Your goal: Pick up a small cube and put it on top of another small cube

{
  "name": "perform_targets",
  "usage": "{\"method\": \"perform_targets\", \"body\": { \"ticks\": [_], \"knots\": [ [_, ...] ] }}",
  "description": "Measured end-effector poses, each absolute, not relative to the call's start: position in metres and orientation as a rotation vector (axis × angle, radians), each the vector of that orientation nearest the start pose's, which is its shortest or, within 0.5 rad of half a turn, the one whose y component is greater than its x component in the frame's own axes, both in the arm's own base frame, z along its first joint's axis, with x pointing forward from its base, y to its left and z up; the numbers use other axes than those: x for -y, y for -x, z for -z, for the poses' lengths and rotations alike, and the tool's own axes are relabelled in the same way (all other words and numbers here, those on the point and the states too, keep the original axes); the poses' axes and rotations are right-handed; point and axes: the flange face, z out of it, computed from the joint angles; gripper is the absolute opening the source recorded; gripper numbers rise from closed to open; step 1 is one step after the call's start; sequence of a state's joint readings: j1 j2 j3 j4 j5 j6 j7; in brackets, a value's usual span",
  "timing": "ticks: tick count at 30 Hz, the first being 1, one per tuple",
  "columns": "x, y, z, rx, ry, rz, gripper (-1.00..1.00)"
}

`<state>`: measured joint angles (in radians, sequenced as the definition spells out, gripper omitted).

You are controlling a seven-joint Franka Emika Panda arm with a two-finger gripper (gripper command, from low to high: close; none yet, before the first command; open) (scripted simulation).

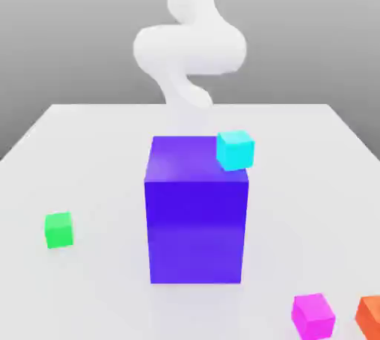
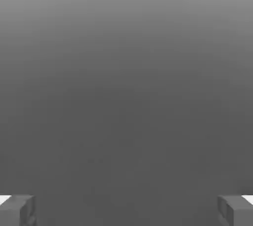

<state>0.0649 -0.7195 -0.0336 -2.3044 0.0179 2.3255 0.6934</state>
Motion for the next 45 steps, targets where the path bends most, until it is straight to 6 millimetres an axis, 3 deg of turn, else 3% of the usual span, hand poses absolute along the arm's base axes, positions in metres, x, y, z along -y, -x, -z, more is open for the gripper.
{"method": "perform_targets", "body": {
  "ticks": [8, 16, 24, 32, 37, 38, 45],
  "knots": [
    [-0.051, -0.455, -0.575, -0.366, 2.772, 0.711, 0.0],
    [-0.108, -0.495, -0.453, 0.173, 2.896, 0.485, 0.0],
    [-0.165, -0.497, -0.327, 0.751, 2.912, 0.264, 0.0],
    [-0.192, -0.474, -0.21, 1.319, 2.832, 0.038, 0.0],
    [-0.195, -0.47, -0.141, 1.413, 2.806, 0.002, 0.0],
    [-0.195, -0.469, -0.132, 1.414, 2.806, 0.001, -1.0],
    [-0.195, -0.469, -0.132, 1.415, 2.805, -0.002, -1.0]
  ]
}}
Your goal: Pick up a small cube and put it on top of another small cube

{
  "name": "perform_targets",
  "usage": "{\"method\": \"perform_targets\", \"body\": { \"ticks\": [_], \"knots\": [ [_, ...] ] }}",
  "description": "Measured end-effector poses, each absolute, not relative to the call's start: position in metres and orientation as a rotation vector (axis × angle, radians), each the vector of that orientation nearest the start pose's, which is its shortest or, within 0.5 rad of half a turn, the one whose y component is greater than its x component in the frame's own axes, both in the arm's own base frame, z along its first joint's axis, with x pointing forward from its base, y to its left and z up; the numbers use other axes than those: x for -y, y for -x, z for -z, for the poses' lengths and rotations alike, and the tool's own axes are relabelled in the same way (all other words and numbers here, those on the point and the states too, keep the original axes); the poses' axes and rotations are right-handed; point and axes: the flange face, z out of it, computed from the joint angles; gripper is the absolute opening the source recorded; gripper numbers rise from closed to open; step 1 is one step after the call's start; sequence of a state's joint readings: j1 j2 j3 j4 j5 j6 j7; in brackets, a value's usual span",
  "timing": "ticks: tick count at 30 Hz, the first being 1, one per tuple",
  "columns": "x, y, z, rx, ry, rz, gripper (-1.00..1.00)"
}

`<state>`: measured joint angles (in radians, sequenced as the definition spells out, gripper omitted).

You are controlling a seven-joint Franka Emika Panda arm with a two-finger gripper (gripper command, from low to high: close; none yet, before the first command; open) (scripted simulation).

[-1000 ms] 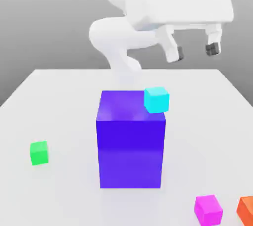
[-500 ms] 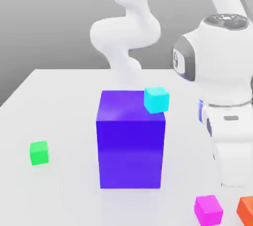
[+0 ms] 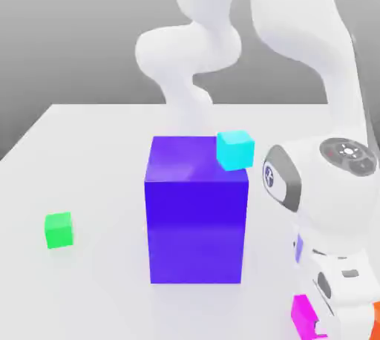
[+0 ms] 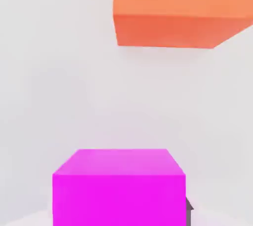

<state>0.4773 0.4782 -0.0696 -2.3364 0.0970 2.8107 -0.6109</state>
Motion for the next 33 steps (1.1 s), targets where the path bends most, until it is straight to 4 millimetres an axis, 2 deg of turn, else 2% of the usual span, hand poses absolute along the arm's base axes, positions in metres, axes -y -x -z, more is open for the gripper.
{"method": "perform_targets", "body": {
  "ticks": [5, 7, 11, 14, 16, 17, 18, 20, 21, 22, 24, 28, 30, 33],
  "knots": [
    [-0.193, -0.474, -0.187, 1.42, 2.813, 0.005, -1.0],
    [-0.161, -0.489, -0.203, 1.405, 2.854, 0.02, -1.0],
    [-0.061, -0.503, -0.232, 1.333, 2.959, 0.03, -1.0],
    [0.013, -0.499, -0.25, 1.269, 3.032, 0.021, -1.0],
    [0.063, -0.488, -0.26, 1.22, 3.079, 0.009, -1.0],
    [0.092, -0.478, -0.265, 1.178, 3.103, -0.001, -1.0],
    [0.13, -0.462, -0.269, 1.103, 3.133, -0.014, -1.0],
    [0.202, -0.416, -0.273, 0.946, 3.171, -0.042, -1.0],
    [0.23, -0.39, -0.273, 0.869, 3.18, -0.052, -1.0],
    [0.24, -0.373, -0.272, 0.853, 3.171, -0.055, -1.0],
    [0.246, -0.347, -0.267, 0.868, 3.133, -0.051, -1.0],
    [0.268, -0.278, -0.251, 0.79, 3.068, -0.02, -1.0],
    [0.271, -0.264, -0.245, 0.771, 3.049, -0.001, -1.0],
    [0.272, -0.263, -0.239, 0.77, 3.038, 0.016, -1.0]
  ]
}}
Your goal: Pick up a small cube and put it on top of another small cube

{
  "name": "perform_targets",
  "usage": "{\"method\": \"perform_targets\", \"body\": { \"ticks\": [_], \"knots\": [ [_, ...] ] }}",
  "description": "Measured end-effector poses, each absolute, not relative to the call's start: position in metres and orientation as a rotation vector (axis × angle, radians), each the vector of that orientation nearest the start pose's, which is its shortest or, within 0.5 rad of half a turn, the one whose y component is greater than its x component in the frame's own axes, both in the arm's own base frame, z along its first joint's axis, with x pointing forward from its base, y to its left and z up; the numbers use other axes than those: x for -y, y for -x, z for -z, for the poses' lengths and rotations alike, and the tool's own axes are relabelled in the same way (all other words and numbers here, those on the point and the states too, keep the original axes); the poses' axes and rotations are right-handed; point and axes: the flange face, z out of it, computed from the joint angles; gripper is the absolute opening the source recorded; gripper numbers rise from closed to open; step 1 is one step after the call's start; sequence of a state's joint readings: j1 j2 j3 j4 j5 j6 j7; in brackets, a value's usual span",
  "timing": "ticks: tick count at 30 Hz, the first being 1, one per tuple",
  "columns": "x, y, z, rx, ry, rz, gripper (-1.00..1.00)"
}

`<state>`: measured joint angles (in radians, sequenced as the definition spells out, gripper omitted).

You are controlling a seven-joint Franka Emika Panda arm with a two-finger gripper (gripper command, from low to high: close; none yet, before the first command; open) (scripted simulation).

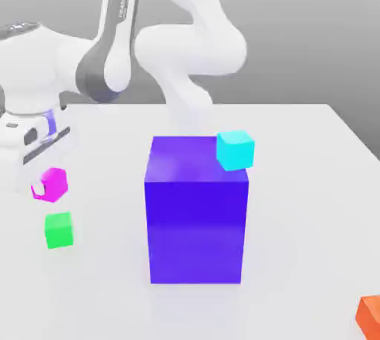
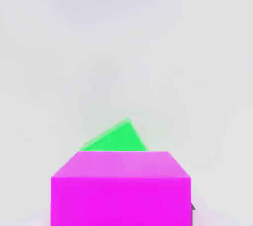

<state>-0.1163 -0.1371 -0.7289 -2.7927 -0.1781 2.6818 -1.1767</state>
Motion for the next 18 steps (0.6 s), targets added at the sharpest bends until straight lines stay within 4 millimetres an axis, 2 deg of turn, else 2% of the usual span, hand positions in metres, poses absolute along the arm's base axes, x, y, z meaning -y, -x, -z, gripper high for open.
{"method": "perform_targets", "body": {
  "ticks": [9, 16, 17, 18],
  "knots": [
    [0.272, -0.268, -0.213, 0.781, 3.032, 0.034, -1.0],
    [0.272, -0.259, -0.18, 0.764, 3.044, 0.008, -1.0],
    [0.272, -0.258, -0.177, 0.763, 3.045, 0.004, 1.0],
    [0.272, -0.258, -0.177, 0.763, 3.045, 0.004, 1.0]
  ]
}}
